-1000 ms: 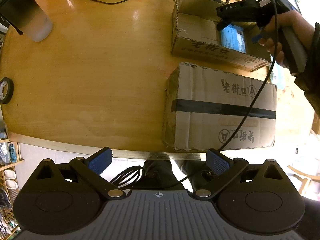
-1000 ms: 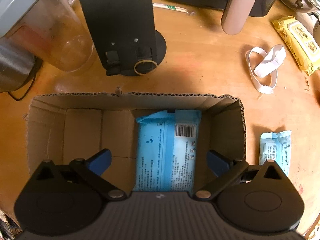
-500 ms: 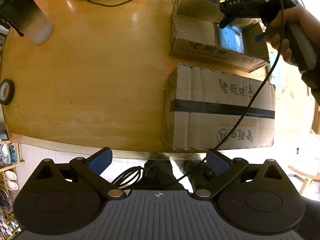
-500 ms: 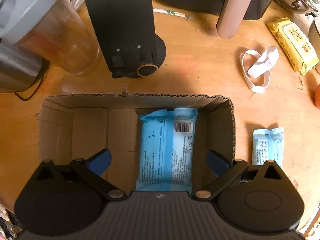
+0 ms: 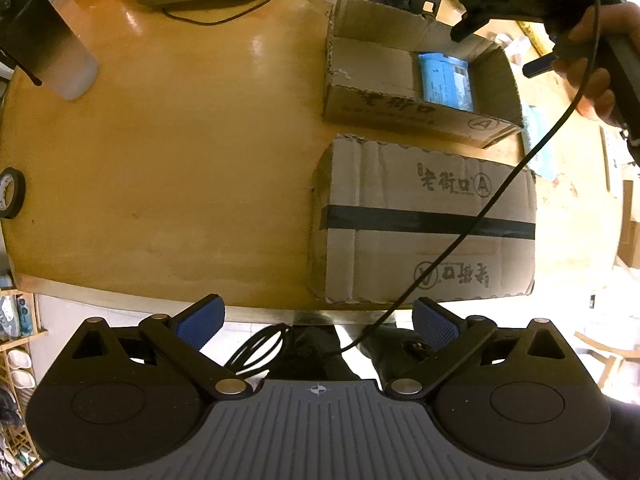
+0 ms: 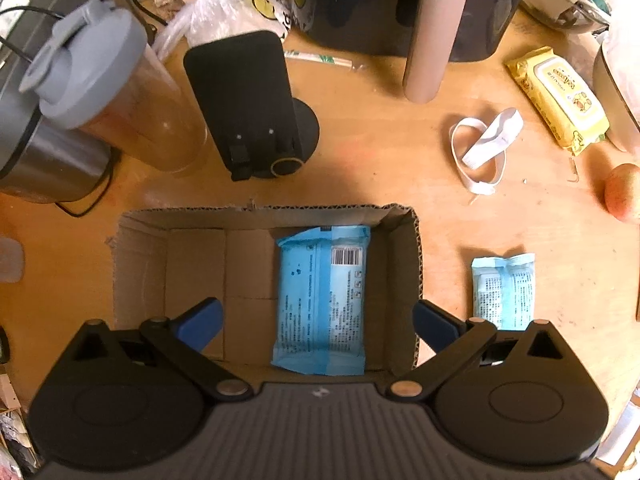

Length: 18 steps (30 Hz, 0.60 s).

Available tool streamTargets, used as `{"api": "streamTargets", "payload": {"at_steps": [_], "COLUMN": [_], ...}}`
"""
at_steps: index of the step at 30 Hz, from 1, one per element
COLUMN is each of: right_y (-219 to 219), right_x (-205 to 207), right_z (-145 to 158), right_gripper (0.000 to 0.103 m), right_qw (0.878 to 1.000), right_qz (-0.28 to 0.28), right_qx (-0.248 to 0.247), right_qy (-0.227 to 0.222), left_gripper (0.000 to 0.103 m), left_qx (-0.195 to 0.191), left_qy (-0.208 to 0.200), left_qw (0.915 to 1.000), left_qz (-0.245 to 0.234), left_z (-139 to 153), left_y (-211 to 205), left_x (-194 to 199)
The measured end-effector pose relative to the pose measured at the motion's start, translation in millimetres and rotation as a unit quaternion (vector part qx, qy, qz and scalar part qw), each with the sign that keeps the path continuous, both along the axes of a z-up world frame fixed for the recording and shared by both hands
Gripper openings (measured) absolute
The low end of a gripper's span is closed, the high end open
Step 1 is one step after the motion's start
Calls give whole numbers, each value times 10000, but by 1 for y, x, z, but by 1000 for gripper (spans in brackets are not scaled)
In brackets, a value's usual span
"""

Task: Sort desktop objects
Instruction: 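Open the right gripper to release the packet inside the box, then move the open right gripper over the smaller blue packet on the table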

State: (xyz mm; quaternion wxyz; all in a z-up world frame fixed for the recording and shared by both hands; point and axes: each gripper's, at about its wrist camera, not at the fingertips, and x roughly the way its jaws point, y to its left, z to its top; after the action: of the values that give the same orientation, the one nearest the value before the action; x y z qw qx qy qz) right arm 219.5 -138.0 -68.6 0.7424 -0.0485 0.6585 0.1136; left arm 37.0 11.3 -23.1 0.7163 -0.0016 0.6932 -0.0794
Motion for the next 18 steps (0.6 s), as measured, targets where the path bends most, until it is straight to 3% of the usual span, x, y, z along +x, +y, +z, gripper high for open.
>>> {"api": "streamTargets", "payload": {"at_steps": [18], "right_y": [-37], "right_x": [8], "right_z": [-8], "right_gripper": [103], "right_qw": [9998], "right_qz": [78], "right_qx": [-153], "right_qy": [-30], "left_gripper": [103], "left_qx": [48], "left_qy": [-10], "left_qw": [10000], "left_qz": [-5], "left_z": [2], "left_y": [-24], "left_x": [-7]}}
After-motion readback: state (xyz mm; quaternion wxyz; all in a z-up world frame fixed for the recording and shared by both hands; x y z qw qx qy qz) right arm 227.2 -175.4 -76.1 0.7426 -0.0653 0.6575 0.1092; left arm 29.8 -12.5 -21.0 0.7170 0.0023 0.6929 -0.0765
